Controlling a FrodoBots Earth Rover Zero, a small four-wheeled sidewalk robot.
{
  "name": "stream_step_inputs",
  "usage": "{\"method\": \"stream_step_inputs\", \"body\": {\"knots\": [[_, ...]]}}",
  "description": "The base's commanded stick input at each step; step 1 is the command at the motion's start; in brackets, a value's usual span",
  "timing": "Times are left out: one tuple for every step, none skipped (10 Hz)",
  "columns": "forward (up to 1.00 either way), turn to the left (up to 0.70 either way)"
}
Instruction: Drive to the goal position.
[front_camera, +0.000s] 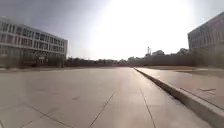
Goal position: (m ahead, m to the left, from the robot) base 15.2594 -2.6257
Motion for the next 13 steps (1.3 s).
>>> {"method": "stream_step_inputs", "body": {"knots": [[0.70,0.01],[0.70,0.00],[0.70,0.00],[0.70,0.01],[0.70,0.02],[0.70,0.00],[0.70,0.02],[0.70,0.01],[0.70,0.02],[0.70,0.00],[0.70,0.02],[0.70,0.01],[0.70,0.01]]}}
